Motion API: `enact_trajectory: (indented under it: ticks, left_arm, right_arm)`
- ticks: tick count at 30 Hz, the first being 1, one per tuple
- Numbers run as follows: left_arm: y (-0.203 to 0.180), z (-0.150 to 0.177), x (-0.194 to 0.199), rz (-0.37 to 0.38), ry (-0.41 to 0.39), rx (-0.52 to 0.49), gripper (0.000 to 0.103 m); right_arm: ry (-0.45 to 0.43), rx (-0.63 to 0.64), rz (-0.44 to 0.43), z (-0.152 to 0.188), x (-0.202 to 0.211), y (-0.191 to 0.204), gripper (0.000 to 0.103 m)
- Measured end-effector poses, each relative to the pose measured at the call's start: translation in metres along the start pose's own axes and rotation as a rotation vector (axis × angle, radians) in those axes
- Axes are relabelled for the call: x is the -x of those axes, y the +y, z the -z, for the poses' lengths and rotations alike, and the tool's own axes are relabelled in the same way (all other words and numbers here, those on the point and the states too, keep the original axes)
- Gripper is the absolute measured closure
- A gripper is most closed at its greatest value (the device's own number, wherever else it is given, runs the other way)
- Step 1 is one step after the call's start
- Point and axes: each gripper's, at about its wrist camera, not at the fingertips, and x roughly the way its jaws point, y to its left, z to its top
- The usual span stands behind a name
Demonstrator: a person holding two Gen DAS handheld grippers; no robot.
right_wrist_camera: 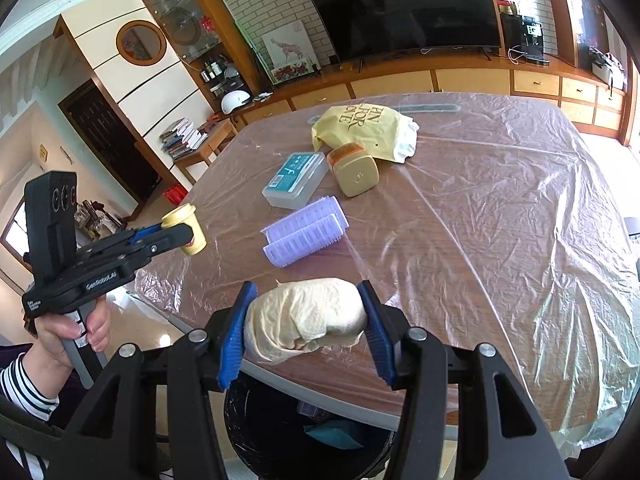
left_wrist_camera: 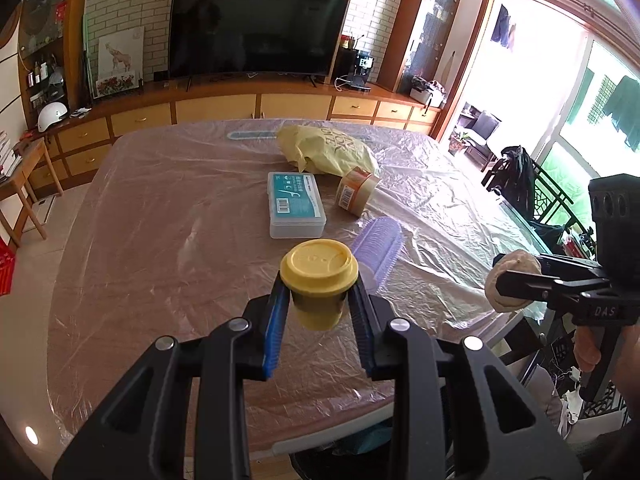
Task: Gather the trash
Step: 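Carry the yellow cup and cloth bundle over the black bin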
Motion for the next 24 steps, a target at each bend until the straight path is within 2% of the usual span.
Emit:
enact_trajectory:
  ticks: [13, 24]
  left_arm:
    - [-0.019, 0.016, 0.027, 0.024, -0.003, -0.03, 0.071]
    - [-0.036, 0.031, 0.037, 0.059, 0.0, -0.039, 0.071]
  right_arm:
    - [-0.051, -0.019, -0.018, 0.004, 0.031, 0.001, 0.052]
    - [-0.046, -0.024, -0.025, 0.018, 0.042, 0.002, 0.052]
